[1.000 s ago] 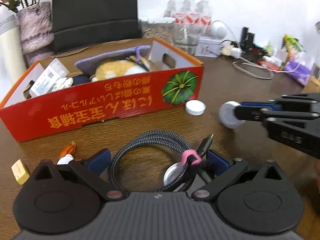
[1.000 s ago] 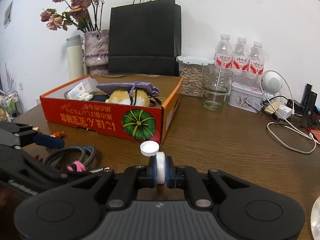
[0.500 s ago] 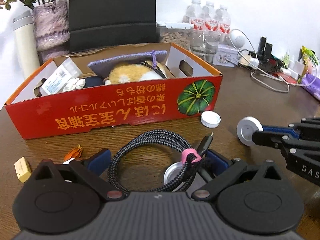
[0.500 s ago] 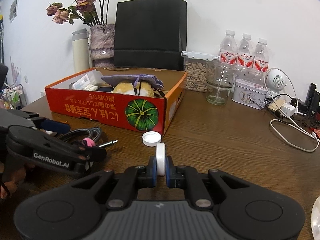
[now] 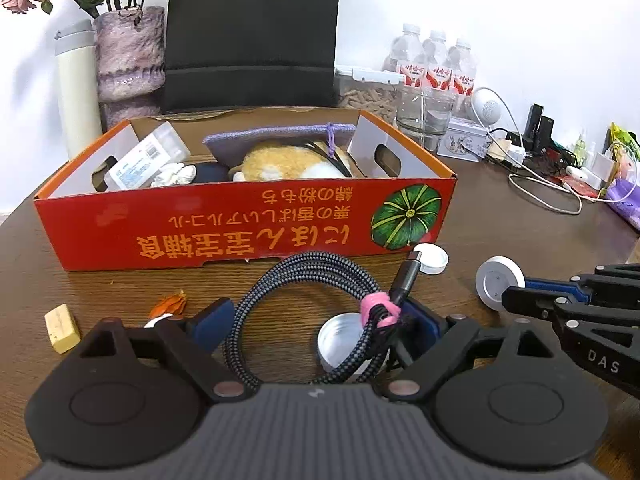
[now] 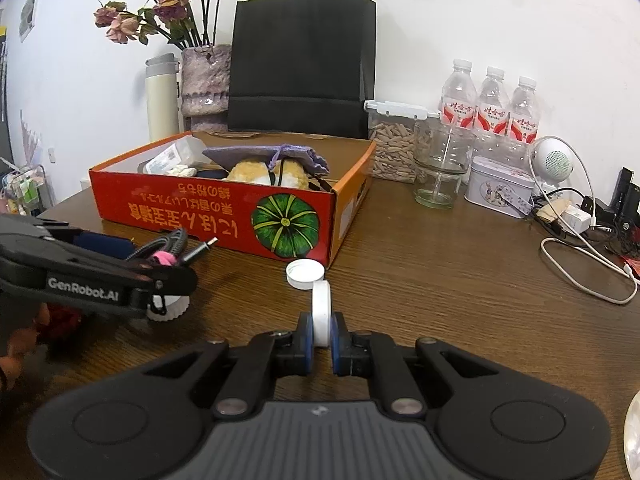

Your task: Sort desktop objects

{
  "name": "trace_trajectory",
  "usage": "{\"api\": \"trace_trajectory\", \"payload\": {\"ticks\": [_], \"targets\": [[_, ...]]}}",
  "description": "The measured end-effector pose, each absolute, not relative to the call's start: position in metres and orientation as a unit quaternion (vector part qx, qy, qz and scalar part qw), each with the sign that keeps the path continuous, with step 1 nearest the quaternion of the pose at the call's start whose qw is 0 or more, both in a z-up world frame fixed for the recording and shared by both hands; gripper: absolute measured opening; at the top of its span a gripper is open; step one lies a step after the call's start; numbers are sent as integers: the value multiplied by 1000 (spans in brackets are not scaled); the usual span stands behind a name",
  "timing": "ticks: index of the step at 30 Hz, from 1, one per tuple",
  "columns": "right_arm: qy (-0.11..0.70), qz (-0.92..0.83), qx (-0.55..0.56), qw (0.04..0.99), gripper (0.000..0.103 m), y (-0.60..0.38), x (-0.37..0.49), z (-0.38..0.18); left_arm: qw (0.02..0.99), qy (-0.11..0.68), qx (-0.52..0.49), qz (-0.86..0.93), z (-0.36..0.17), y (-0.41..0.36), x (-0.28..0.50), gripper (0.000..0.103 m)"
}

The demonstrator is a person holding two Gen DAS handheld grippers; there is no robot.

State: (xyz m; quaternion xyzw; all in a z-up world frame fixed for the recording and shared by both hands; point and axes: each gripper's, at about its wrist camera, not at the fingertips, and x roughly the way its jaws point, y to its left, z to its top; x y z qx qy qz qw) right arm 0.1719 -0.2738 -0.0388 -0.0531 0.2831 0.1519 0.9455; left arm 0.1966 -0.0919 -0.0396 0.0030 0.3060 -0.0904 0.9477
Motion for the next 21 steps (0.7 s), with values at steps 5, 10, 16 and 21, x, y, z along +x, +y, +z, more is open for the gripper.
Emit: {"api": "trace_trajectory", "payload": {"ticks": [5,10,16,21], "targets": [[284,142,-45,947,10,-276,176,-43,949,301,2,-91,-39,-90,194,90],[276,143,-42,950,16,-274,183,-41,948,303,0,-93,-41,-90,194,90],[280,160,-43,946,28,-267,194,-41,947,307,-4,-97,-43,-90,195,90],[275,163,-49,946,37,-262,200,-41,946,308,-7,-98,-43,-89,195,90]]}}
